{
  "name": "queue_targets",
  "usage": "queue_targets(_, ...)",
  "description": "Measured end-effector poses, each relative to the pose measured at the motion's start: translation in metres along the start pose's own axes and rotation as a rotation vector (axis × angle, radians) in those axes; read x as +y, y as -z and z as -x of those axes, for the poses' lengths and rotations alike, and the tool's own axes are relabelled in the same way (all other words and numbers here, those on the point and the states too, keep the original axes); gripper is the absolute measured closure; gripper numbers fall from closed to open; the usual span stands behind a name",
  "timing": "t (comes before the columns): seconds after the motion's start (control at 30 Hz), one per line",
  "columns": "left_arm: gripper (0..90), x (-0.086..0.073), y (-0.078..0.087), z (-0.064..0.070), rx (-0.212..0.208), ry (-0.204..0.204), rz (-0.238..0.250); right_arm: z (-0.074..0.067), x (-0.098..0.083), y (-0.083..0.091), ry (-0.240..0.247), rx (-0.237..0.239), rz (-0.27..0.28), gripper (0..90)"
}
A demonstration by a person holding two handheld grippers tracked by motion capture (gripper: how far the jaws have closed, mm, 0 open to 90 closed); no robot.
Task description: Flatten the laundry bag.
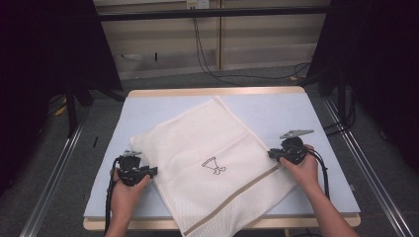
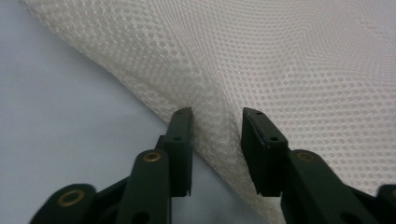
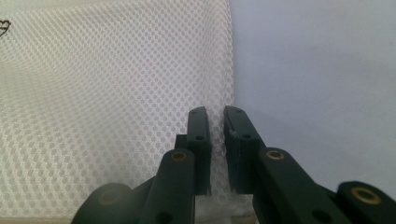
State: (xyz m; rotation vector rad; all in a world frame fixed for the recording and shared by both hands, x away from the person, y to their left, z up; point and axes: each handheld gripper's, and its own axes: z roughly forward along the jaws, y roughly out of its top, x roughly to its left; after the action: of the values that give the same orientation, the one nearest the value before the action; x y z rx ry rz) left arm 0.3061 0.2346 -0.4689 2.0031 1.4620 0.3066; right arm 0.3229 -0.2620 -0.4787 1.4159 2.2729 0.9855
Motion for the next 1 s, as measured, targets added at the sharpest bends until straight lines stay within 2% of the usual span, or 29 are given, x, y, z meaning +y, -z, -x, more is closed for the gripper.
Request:
queue_targets(0.03, 71.0, 0.001, -0.001, 0.002, 0.005, -0.011, -0.003, 0.0, -0.001, 0.001, -0.015, 0.001, -0.002, 81.5)
queue_targets(0.13, 80.2, 0.005, -0.003, 0.005, 0.017, -0.057, -0.011, 0.001, -0.002, 0.003, -0.011, 0.009, 0.0, 81.6)
queue_targets(0.17, 81.8, 0.006, -0.004, 0.005, 0.014, -0.063, -0.009, 0.0, -0.002, 0.004, -0.012, 0.006, -0.003, 81.8)
queue_targets(0.2, 83.1, 0.007, -0.005, 0.006, 0.013, -0.052, -0.003, -0.001, -0.003, 0.005, -0.011, 0.004, -0.002, 82.0)
queue_targets(0.33, 84.3, 0.012, -0.008, 0.003, 0.013, -0.074, 0.01, 0.0, -0.006, 0.008, -0.015, 0.022, -0.002, 82.3)
queue_targets(0.43, 84.4, 0.017, -0.01, 0.002, 0.011, -0.068, 0.03, 0.0, -0.008, 0.011, -0.02, 0.032, 0.004, 82.4)
queue_targets(0.53, 84.4, 0.024, -0.012, -0.001, 0.003, -0.081, 0.032, -0.001, -0.011, 0.014, -0.025, 0.034, 0.006, 82.7)
queue_targets(0.7, 84.4, 0.037, -0.017, -0.003, -0.007, -0.063, 0.057, -0.002, -0.016, 0.02, -0.037, 0.042, 0.012, 82.8)
queue_targets(0.83, 84.4, 0.05, -0.024, -0.004, -0.02, -0.075, 0.048, -0.003, -0.02, 0.025, -0.045, 0.043, 0.014, 82.8)
queue_targets(1.0, 84.3, 0.064, -0.036, -0.003, -0.026, -0.056, 0.062, -0.004, -0.025, 0.031, -0.051, 0.05, 0.014, 83.3)
